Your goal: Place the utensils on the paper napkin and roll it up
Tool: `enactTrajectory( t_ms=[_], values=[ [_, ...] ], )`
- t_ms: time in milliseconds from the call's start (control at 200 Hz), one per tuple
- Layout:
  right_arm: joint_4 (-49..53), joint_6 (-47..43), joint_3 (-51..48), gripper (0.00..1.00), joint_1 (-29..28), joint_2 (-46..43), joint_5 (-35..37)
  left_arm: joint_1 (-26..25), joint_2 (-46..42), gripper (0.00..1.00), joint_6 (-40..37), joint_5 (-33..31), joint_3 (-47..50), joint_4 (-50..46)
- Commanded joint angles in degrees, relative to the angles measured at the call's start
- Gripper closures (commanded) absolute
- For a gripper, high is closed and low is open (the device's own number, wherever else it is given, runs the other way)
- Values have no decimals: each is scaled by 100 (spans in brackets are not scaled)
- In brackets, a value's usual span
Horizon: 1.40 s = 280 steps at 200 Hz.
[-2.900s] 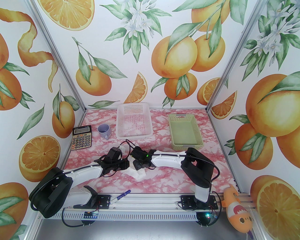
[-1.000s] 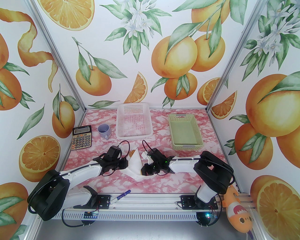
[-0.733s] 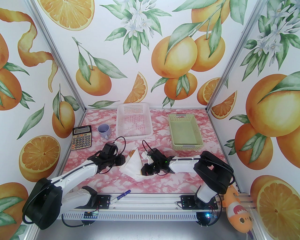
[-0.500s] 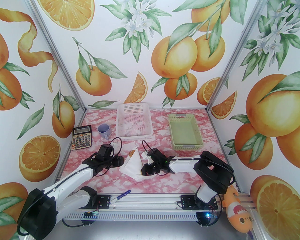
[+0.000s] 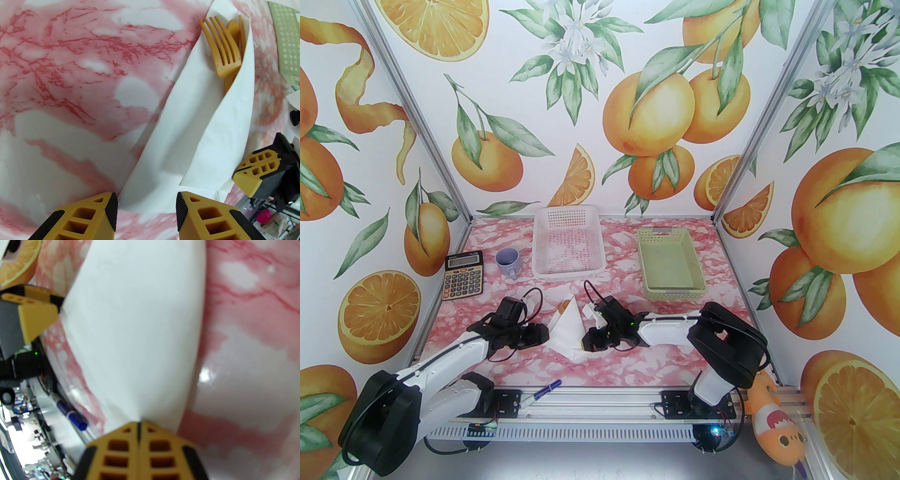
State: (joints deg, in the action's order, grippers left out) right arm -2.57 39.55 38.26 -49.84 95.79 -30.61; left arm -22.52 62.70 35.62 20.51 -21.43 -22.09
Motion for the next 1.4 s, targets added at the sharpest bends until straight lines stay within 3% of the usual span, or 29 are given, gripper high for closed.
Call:
enactTrajectory(
  t_ms=[0, 215, 565, 1096, 1396],
  values=[
    [564, -97, -64, 100, -34, 159, 205, 11, 64, 52, 35, -93, 43, -9],
    [556, -97, -69, 100, -47, 163, 230, 11, 100, 57, 395, 700, 318, 938],
    [554, -99, -80, 100, -56, 159, 240, 185, -93, 57, 1135, 1212, 592, 2192],
    [598, -132, -38, 100, -60, 177, 244, 736, 909, 57, 584, 1652, 265, 2307],
    [589, -149, -16, 100, -85, 217, 239, 749, 647, 68, 284, 1525, 251, 1554]
  ],
)
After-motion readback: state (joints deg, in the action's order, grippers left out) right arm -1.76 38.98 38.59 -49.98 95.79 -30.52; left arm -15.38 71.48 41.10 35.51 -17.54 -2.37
